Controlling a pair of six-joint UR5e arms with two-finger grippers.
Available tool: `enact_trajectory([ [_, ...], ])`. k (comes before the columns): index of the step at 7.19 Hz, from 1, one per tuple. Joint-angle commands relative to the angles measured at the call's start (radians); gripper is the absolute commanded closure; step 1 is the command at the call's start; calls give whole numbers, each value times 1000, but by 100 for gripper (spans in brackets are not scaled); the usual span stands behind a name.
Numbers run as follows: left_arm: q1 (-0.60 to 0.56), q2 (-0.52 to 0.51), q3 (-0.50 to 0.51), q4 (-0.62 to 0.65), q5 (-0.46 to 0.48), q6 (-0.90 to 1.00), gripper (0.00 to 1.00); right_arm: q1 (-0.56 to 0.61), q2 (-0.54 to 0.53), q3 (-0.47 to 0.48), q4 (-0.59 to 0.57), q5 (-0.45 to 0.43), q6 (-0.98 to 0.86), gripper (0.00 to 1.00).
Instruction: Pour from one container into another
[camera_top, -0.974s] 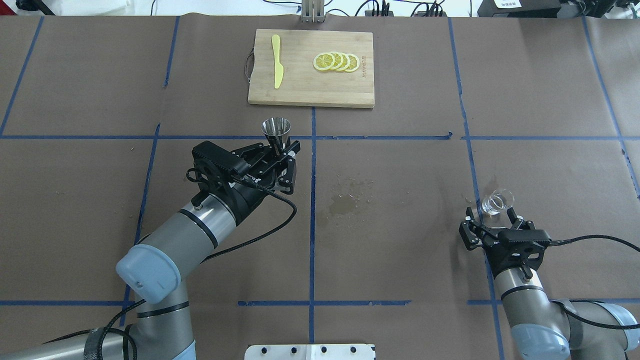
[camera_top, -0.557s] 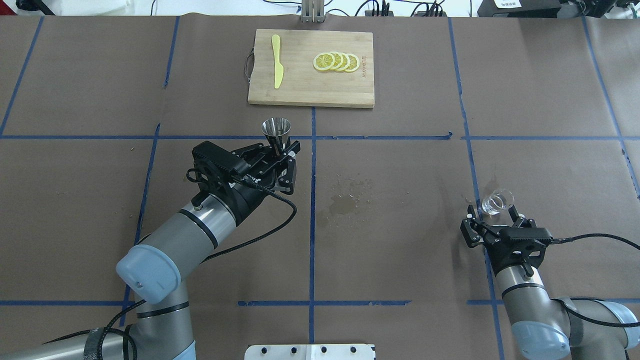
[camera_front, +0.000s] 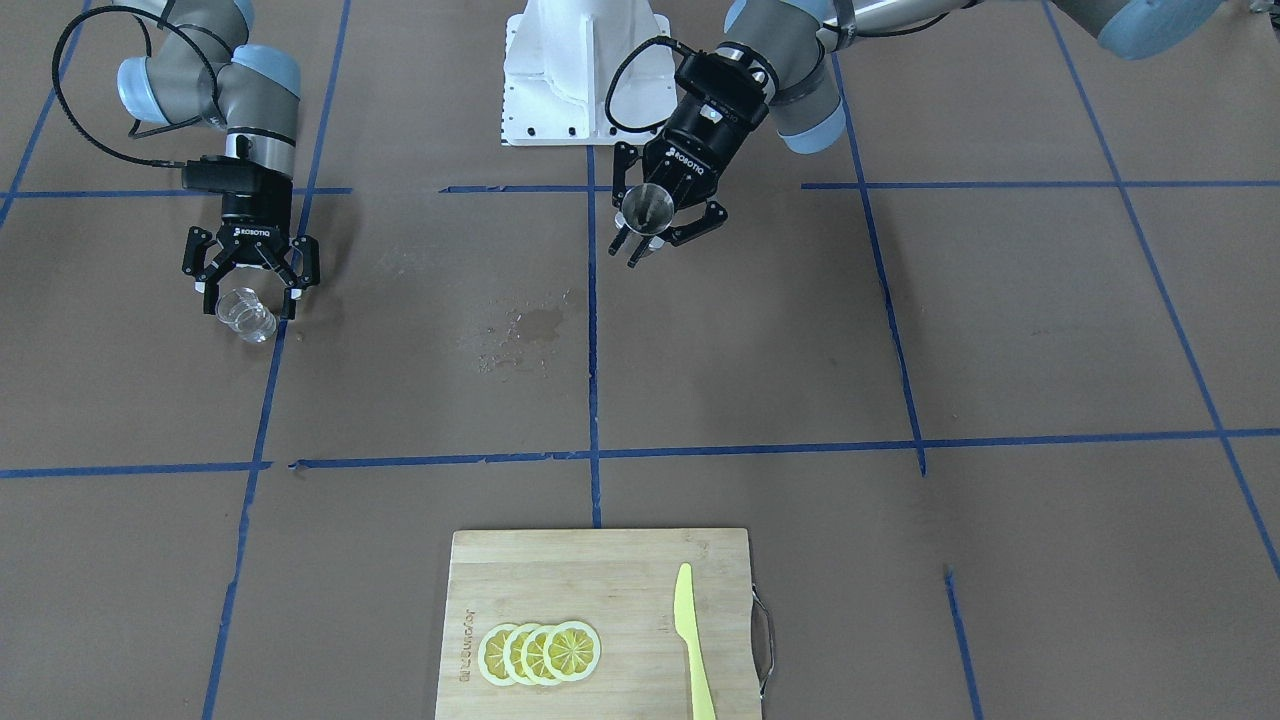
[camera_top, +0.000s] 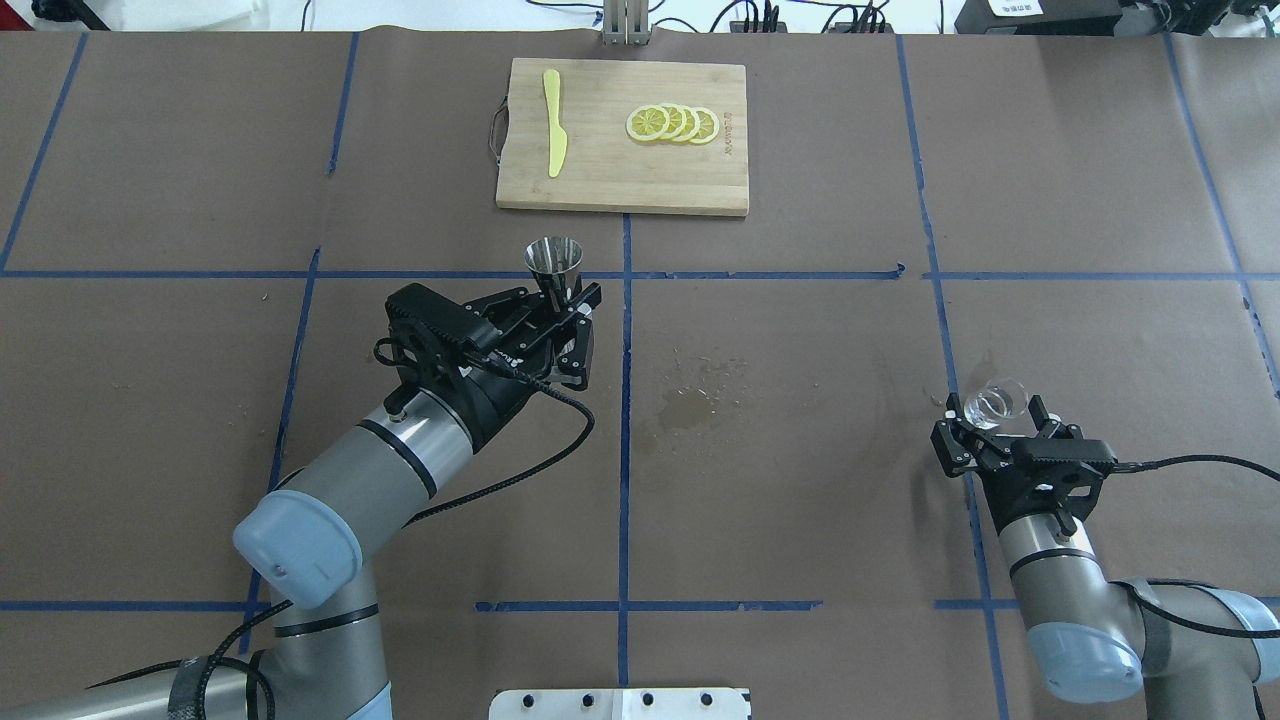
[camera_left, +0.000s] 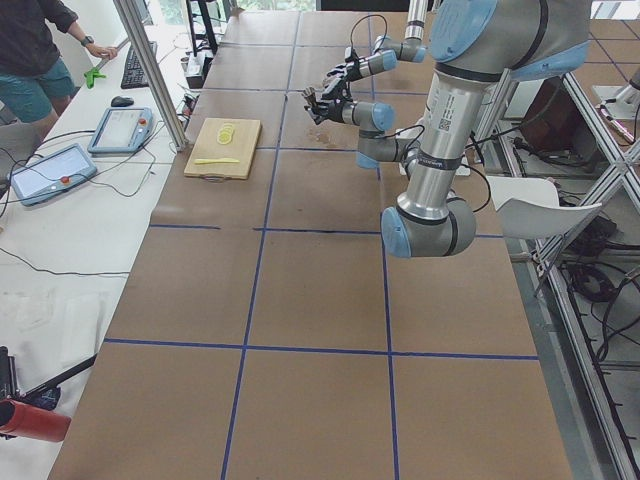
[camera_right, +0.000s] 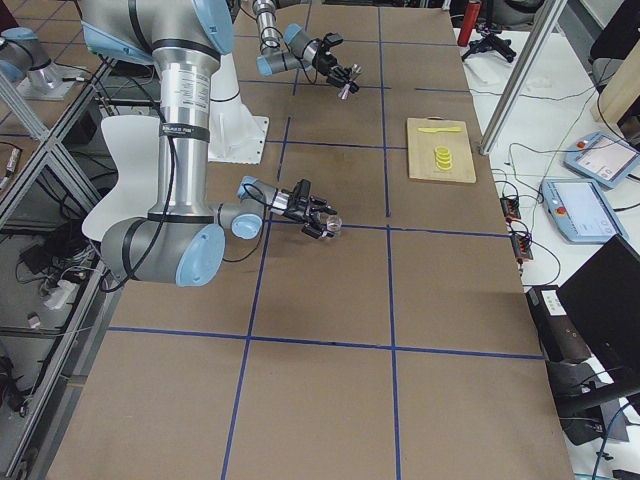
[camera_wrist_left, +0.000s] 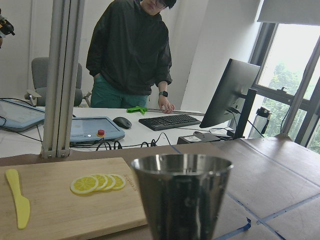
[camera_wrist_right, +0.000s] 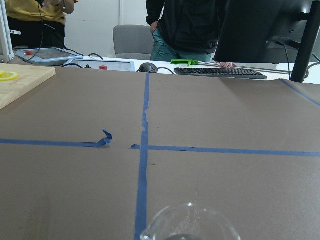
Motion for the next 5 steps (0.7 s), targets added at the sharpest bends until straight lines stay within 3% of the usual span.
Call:
enact_trajectory([
  [1,-1,1,1,0,0,0,100,7,3,-6,0,13,2,1],
  [5,1,1,0,0,0,0,100,7,3,-14,0,28,2,3],
])
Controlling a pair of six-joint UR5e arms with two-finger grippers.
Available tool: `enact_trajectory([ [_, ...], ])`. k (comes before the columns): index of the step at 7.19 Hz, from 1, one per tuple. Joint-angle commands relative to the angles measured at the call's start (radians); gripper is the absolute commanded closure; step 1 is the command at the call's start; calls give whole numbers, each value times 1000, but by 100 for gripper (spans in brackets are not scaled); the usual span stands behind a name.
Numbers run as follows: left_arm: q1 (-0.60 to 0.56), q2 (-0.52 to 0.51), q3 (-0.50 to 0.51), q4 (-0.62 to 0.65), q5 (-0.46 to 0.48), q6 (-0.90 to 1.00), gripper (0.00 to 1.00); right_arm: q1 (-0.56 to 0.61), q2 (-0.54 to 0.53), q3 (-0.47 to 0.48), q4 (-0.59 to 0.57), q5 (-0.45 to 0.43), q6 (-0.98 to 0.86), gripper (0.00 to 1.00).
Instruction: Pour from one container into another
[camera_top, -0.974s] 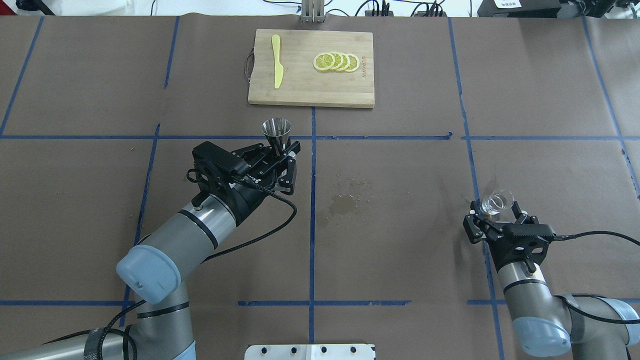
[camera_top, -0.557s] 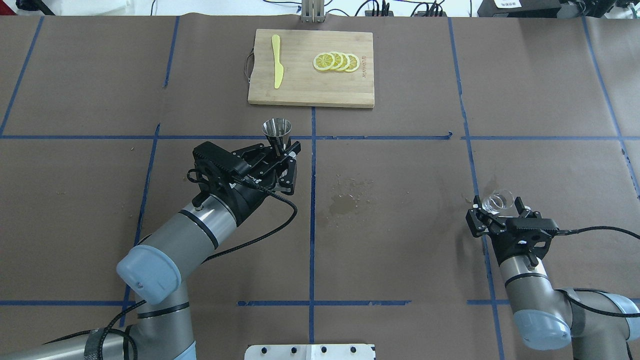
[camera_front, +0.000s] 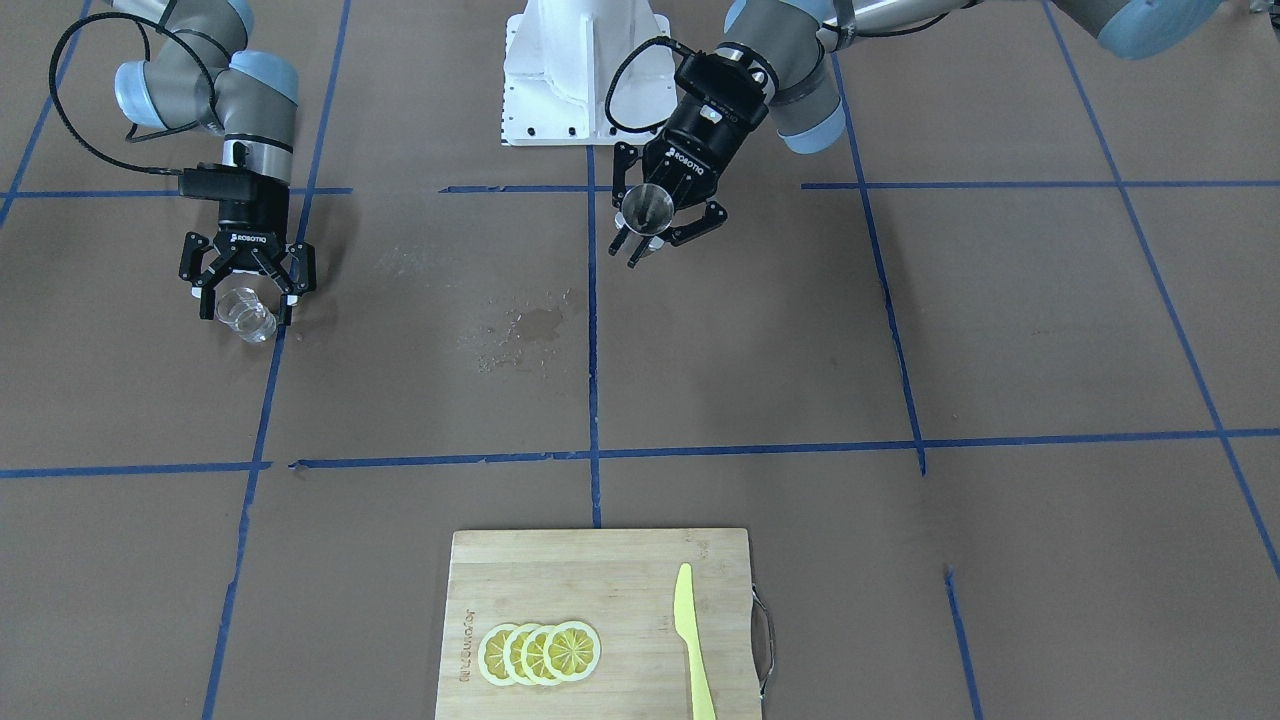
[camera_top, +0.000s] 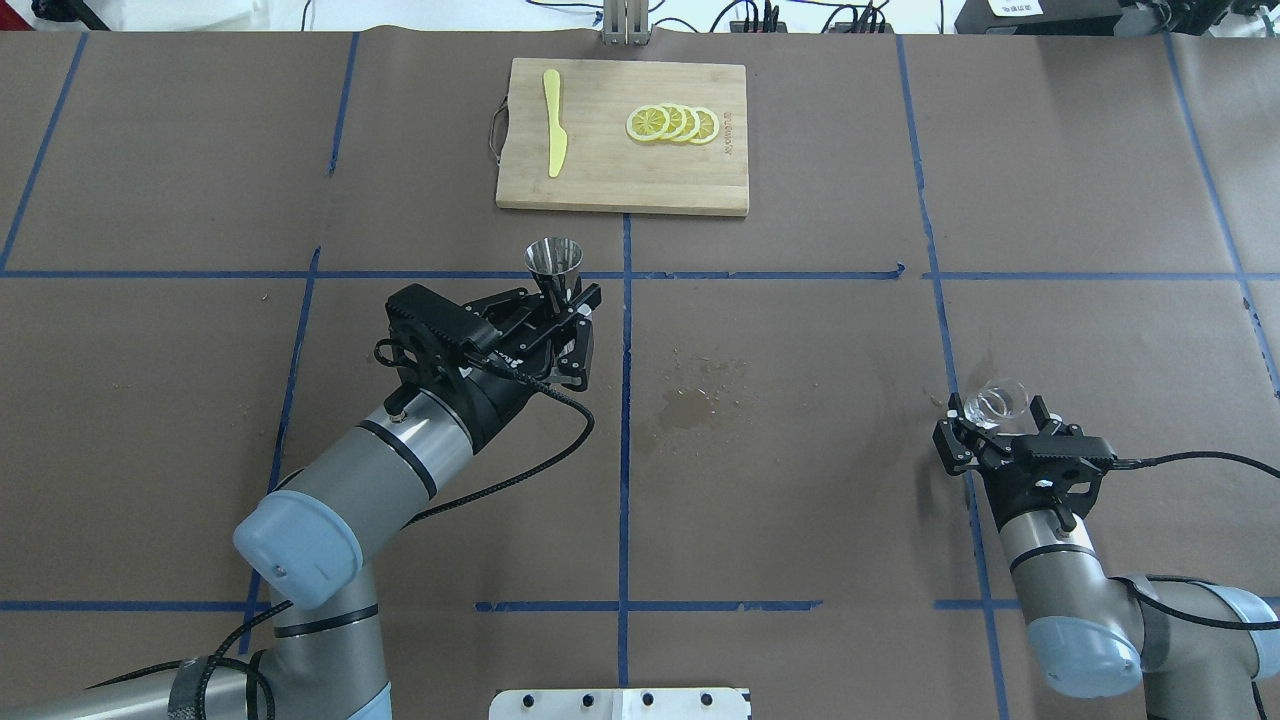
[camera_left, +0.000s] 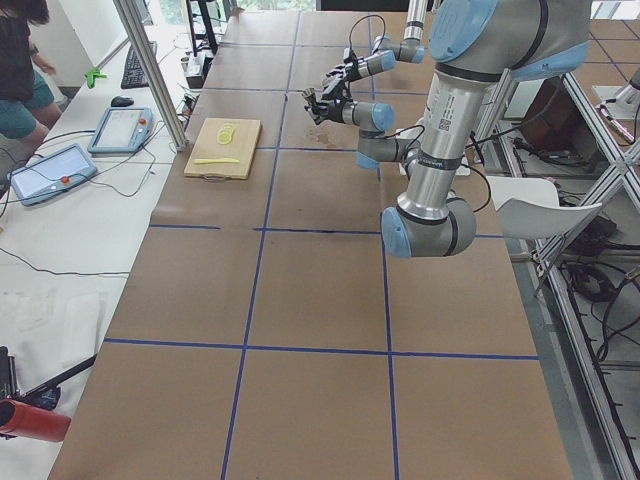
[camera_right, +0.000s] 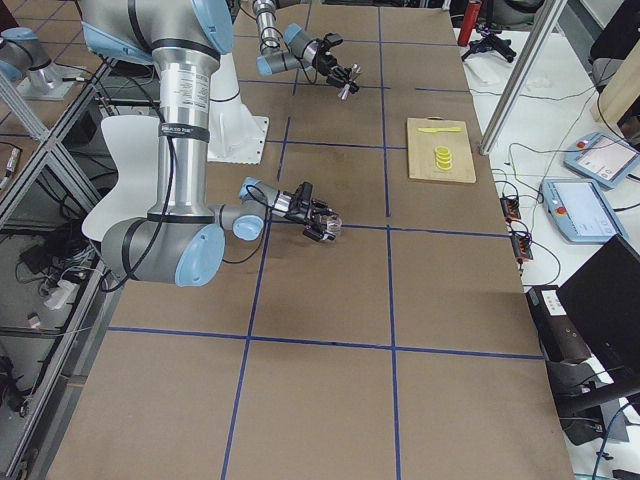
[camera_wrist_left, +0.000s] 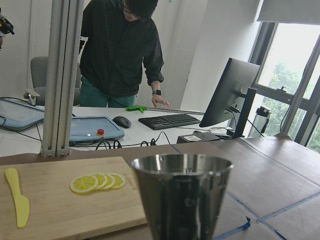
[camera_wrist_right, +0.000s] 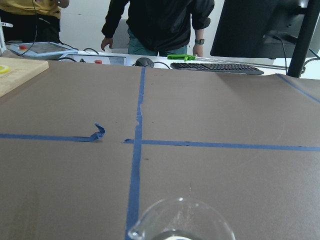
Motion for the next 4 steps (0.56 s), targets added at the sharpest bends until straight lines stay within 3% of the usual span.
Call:
enact_trajectory([
  [1,0,0,-1,0,0,0,100,1,2,1,2,10,0,21],
  [4,0,2,-1,0,0,0,100,7,2,2,2,19,-2,84],
])
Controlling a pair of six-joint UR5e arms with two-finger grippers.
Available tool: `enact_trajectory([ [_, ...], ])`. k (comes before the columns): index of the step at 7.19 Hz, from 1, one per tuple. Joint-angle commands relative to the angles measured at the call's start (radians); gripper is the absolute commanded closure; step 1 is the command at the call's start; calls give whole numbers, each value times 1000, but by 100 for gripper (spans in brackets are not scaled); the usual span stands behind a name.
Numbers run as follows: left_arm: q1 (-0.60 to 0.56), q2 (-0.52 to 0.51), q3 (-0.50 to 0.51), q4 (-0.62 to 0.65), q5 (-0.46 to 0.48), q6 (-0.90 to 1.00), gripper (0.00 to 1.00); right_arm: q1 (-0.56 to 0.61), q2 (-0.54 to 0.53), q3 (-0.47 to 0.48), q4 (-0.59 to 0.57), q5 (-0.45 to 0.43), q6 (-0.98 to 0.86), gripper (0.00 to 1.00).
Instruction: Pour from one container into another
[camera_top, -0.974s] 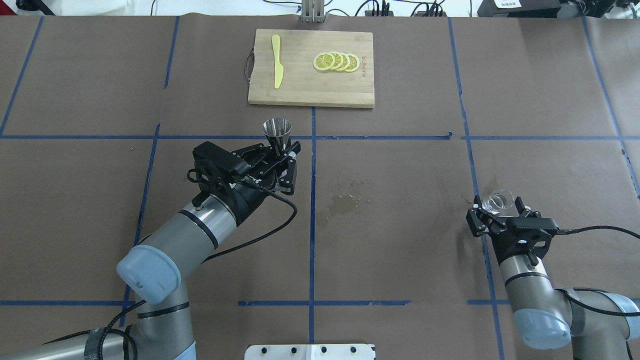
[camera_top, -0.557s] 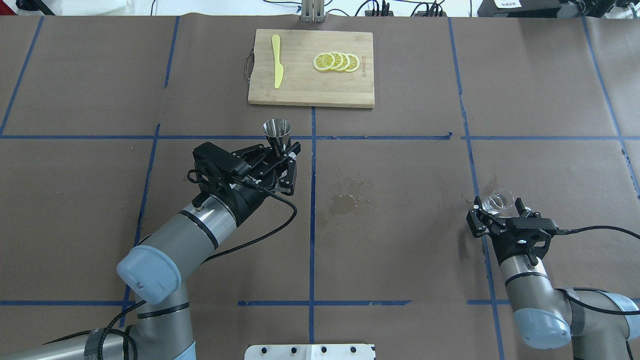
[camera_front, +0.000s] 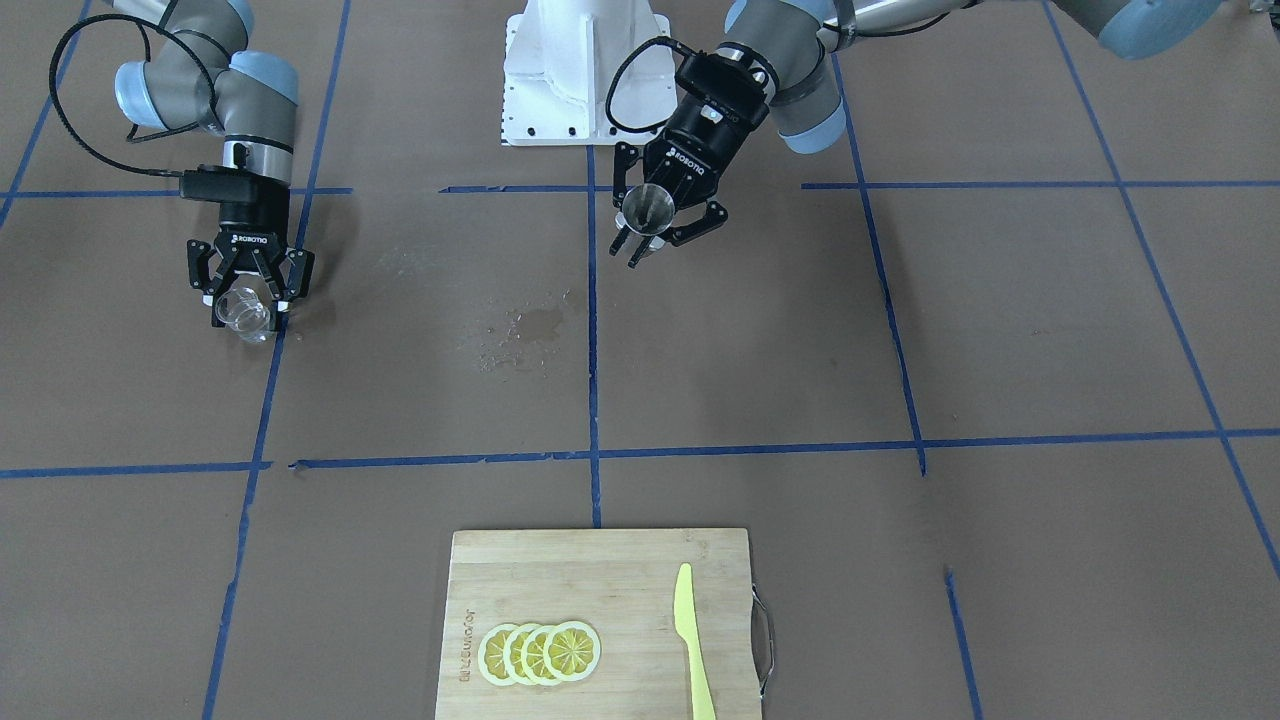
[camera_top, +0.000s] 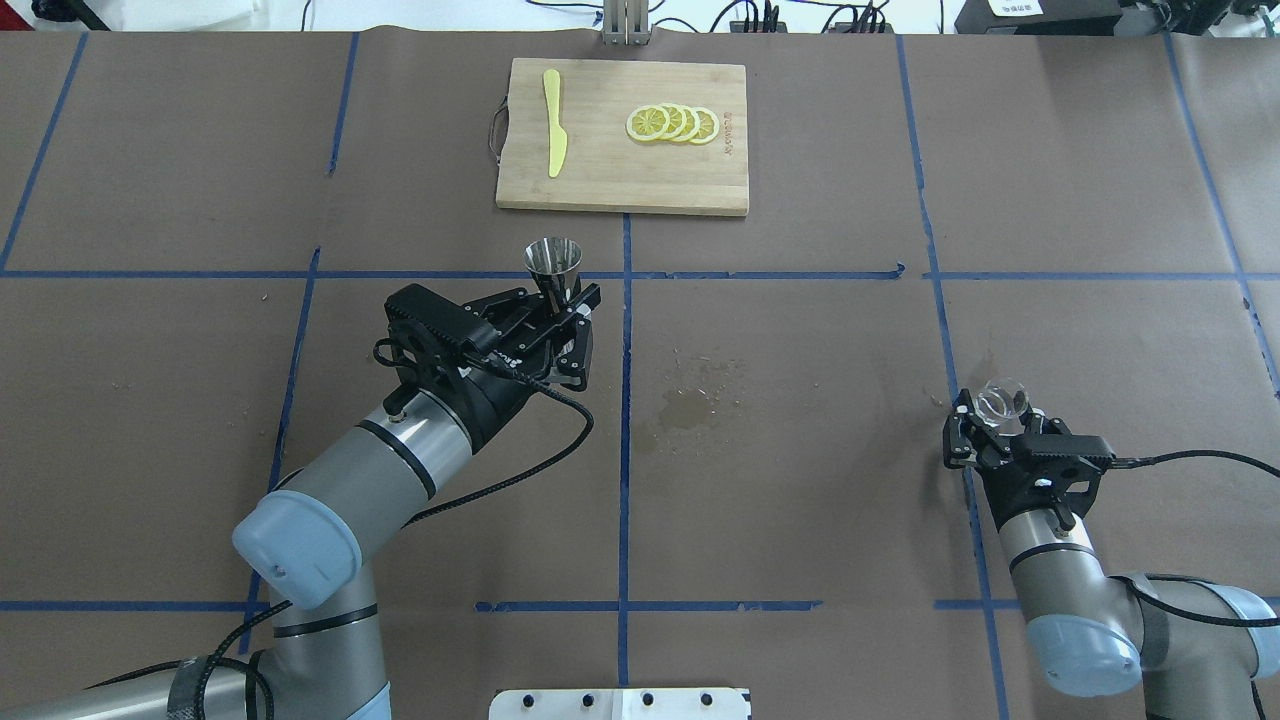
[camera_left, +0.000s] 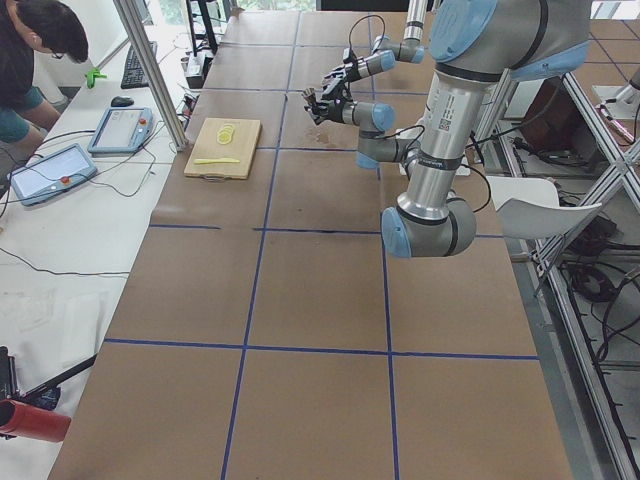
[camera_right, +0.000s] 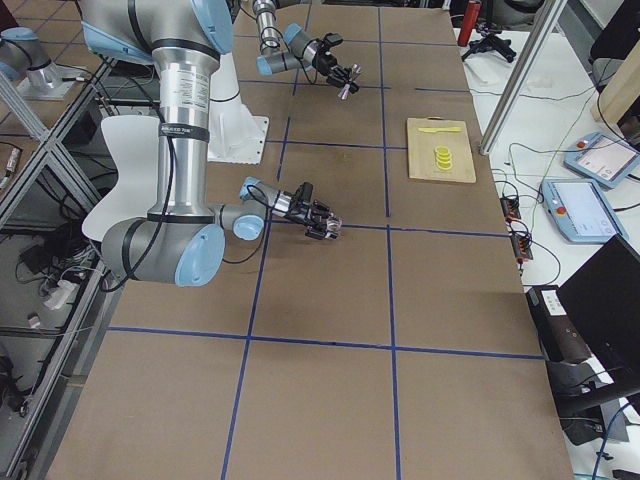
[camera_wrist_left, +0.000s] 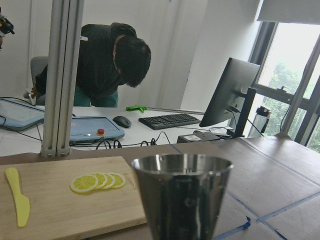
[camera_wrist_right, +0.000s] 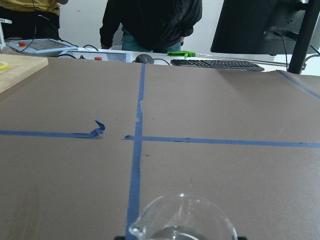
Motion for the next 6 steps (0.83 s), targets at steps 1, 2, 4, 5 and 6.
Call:
enact_trajectory([
  [1,0,0,1,0,0,0,100,3,-1,1,0,6,-1,98],
  [2,0,0,1,0,0,0,100,5,-8,9,17,6,1,100],
  [4,0,0,-1,0,0,0,100,12,-20,16,149,7,-23,100],
  [5,0,0,-1,0,0,0,100,14,-21,45,151,6,-77,100],
  [6,0,0,-1,0,0,0,100,14,-23,58,154,-3,-203,100],
])
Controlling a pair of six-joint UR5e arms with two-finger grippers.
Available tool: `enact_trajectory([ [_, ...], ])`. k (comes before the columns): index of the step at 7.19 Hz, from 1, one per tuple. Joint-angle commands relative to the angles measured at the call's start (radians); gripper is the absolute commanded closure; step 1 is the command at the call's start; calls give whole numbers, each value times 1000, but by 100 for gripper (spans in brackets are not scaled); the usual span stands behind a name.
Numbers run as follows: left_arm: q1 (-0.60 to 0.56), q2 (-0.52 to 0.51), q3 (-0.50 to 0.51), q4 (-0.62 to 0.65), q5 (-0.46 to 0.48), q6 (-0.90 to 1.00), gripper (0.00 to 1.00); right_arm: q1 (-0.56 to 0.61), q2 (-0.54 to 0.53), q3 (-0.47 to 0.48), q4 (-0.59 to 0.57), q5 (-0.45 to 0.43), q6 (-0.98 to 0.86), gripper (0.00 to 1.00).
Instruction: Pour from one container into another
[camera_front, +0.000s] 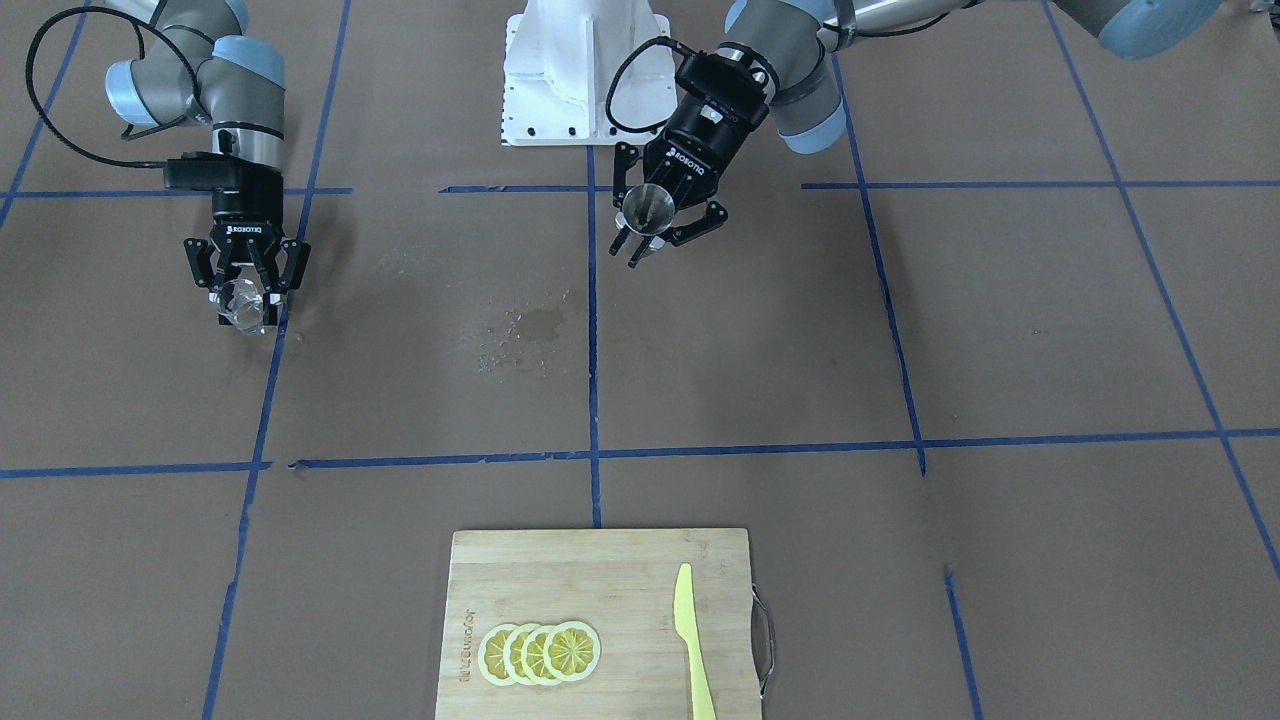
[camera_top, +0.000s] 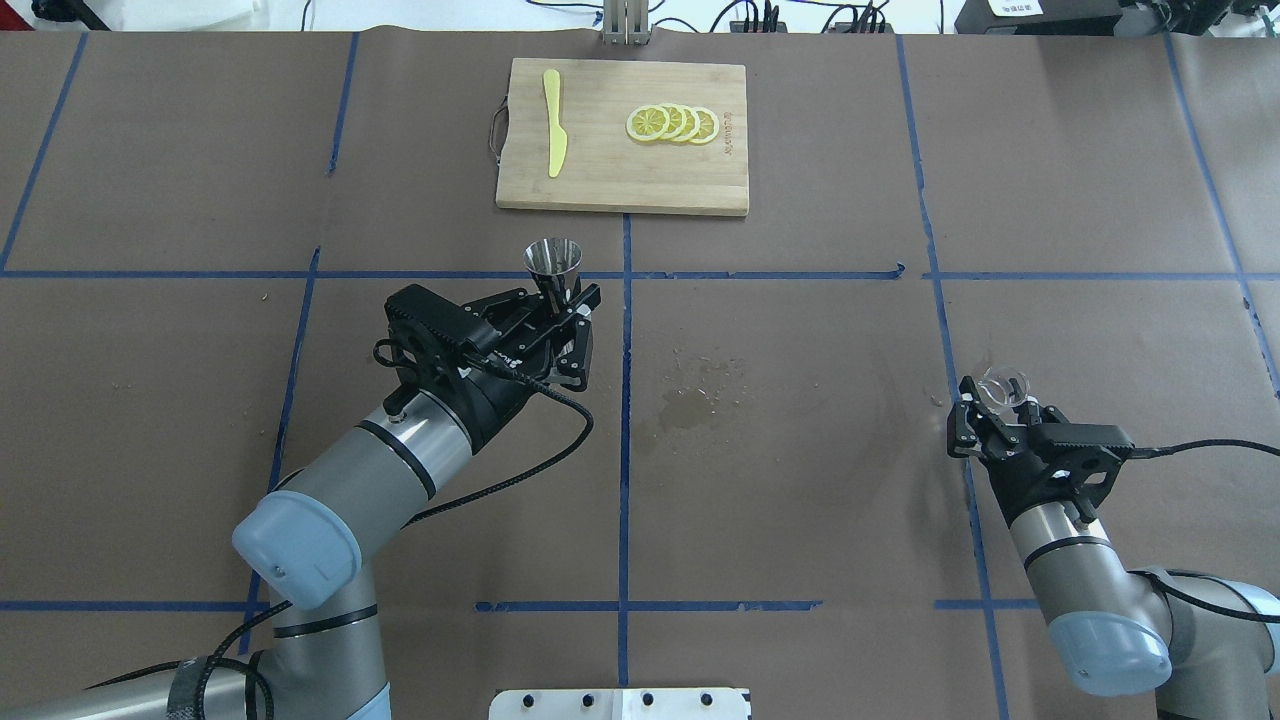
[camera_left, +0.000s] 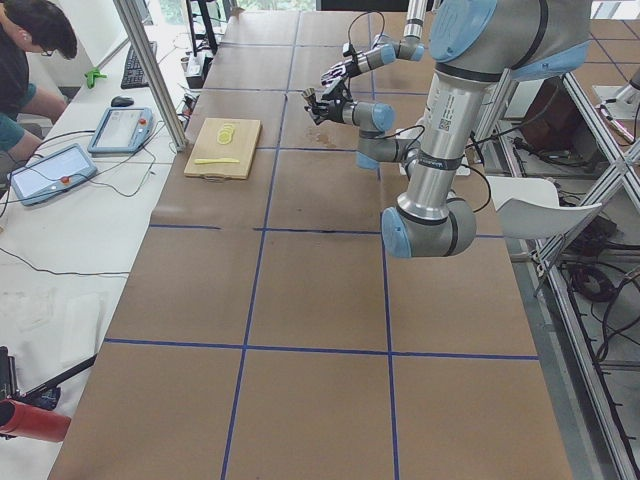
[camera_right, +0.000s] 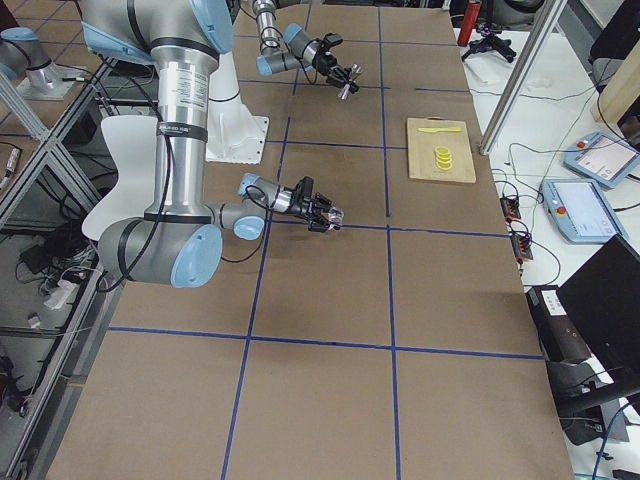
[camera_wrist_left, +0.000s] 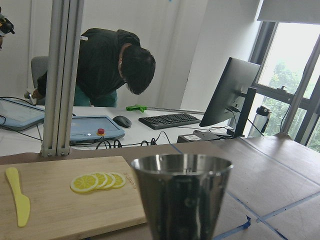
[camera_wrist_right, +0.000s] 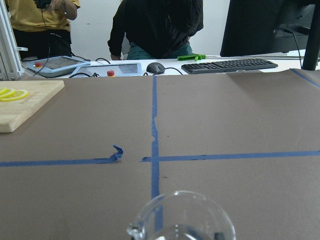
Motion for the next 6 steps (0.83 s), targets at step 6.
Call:
enact_trajectory([
  [6,3,3,26,-3,-3,0,100,81,159,225,8,75,-640,100],
])
